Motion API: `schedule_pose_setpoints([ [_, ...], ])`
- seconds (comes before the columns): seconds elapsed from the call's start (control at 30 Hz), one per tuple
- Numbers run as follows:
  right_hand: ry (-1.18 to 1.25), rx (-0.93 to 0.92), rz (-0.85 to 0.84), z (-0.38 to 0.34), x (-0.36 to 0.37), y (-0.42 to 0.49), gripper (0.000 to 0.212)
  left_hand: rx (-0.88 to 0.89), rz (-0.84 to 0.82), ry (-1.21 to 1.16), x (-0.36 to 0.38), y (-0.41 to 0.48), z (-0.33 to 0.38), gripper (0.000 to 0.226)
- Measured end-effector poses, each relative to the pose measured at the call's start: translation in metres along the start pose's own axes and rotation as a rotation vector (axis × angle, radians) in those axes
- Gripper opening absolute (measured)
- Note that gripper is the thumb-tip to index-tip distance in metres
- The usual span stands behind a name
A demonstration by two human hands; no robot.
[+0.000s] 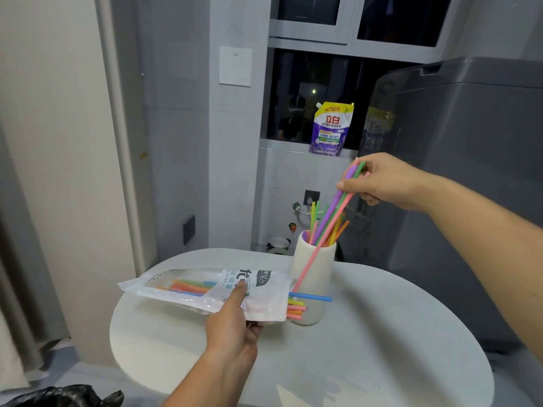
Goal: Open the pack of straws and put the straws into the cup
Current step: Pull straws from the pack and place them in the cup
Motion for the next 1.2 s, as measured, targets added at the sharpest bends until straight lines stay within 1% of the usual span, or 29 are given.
schedule_pose_setpoints([
  [0.07,0.054,0.007,0.024,0.004,0.007,0.001,0.02,0.002,0.023,0.004,-0.003,-0.001,-0.001,0.048],
  [0.17,0.097,0.031,0.071,0.013,0.019,0.001,0.021,0.013,0.061,0.002,-0.004,-0.005,0.0,0.047],
  [0.33,0.144,0.062,0.07,0.023,0.033,-0.003,0.024,0.004,0.089,0.005,-0.005,-0.013,0.003,0.044],
  [0.53,0.15,0.066,0.112,0.025,0.033,-0.009,0.013,-0.009,0.085,-0.004,0.0,-0.017,0.004,0.043],
  [0.67,0.335,0.105,0.156,0.025,0.038,-0.009,0.011,-0.01,0.087,-0.013,-0.001,-0.015,0.004,0.045],
  [0.77,0.519,0.143,0.143,0.026,0.043,-0.013,0.01,-0.006,0.082,-0.018,-0.002,-0.013,0.004,0.044],
  [0.83,0.57,0.146,0.161,0.027,0.045,-0.016,0.011,-0.027,0.045,0.005,-0.004,-0.011,0.002,0.045],
  [0.9,0.488,0.127,0.212,0.026,0.047,-0.019,0.016,-0.061,-0.002,0.02,-0.005,-0.007,-0.002,0.049],
  [1.0,0.233,0.049,0.293,0.022,0.048,-0.026,0.021,-0.078,-0.027,-0.003,-0.005,-0.004,-0.004,0.052],
  [1.07,0.133,-0.002,0.339,0.017,0.047,-0.031,0.023,-0.067,-0.032,0.0,-0.006,-0.001,-0.006,0.051],
  [1.13,0.087,-0.034,0.374,0.014,0.046,-0.036,0.023,-0.063,-0.022,-0.01,-0.007,0.003,-0.009,0.048],
  [1.2,0.107,-0.053,0.407,0.011,0.042,-0.041,0.022,-0.077,-0.024,-0.031,-0.005,0.005,-0.01,0.048],
])
Point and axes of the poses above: each hand's wrist, its own y-axis towards the middle knuckle, its own x-axis out of the palm, z = x × y, the point moved 1 cm from there along y, towards the middle knuckle, and after that the axes turned 10 degrees about -z, right-handed, at the moved point
